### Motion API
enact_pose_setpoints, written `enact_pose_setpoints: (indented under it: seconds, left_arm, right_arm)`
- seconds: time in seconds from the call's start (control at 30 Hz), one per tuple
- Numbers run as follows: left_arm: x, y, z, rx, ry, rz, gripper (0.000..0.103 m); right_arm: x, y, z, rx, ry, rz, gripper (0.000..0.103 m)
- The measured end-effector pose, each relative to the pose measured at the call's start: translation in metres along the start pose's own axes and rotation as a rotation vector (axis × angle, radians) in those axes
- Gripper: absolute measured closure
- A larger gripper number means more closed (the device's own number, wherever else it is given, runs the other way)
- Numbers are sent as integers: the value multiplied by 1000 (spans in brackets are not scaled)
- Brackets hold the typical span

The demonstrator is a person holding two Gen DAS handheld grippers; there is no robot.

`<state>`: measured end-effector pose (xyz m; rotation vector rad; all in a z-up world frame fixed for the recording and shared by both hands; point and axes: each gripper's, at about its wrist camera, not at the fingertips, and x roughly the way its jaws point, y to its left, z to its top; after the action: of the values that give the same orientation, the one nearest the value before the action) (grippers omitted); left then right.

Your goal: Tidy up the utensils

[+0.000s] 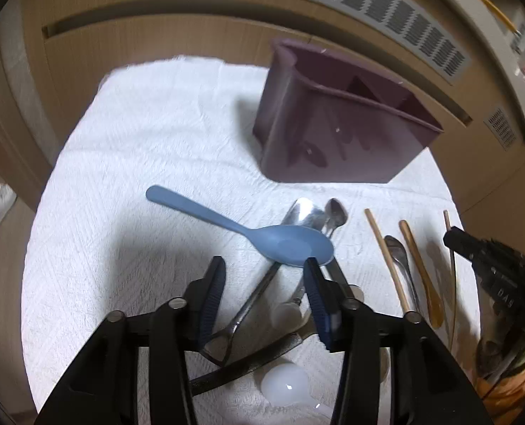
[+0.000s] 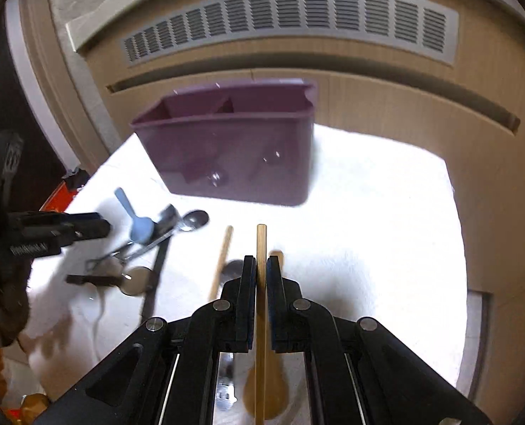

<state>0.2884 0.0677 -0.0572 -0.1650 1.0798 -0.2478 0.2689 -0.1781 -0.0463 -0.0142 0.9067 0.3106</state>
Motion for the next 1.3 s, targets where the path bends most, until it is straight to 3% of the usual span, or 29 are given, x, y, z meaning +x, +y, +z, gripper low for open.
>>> enact_pose_setpoints:
  seconds: [0.1,0.2,0.3,0.47,0.57,0.63,0.83,0.9,0.93,0.97,1.13,1.3]
  left_arm:
    - [4,-6,0,37,-19,35,54]
    - [9,-31,-7,251,-15,9,54]
    - [13,-45,-11,446,-28,34,54]
    - [31,-49,-5,642,61,-1,51]
    - [44,-50,-4,724,80,58,43]
    - [53,-48,4,700,75,68,43]
    - [67,-30,29,492,53,-9,44]
    - [66,-26,31,451,26,-14,52]
    - [65,-25,30,432,11,-2,65]
    - [64,-24,31,414,0,10,69]
    - [47,-15,22,296,-26,-18,70]
    - [7,-27,5,294,-92,-78,70]
  right_arm:
    - [6,-6,-7,7,7,-6,97]
    - [8,-8,-12,13,23,0,97]
    - [7,-7,-12,14,37,13,96]
    - [13,-10,-17,37,71,30,87]
    - [14,-11,-19,48,81,25,82]
    - [14,-11,-20,53,85,20,82]
    - [17,-11,-21,66,99,11,82]
    - [16,-10,-22,64,98,9,82]
    - [15,-11,-22,63,97,6,82]
    - [15,-11,-22,64,97,1,82]
    - [12,-12,-21,64,89,1,82]
    - [8,-10,-20,54,80,3,82]
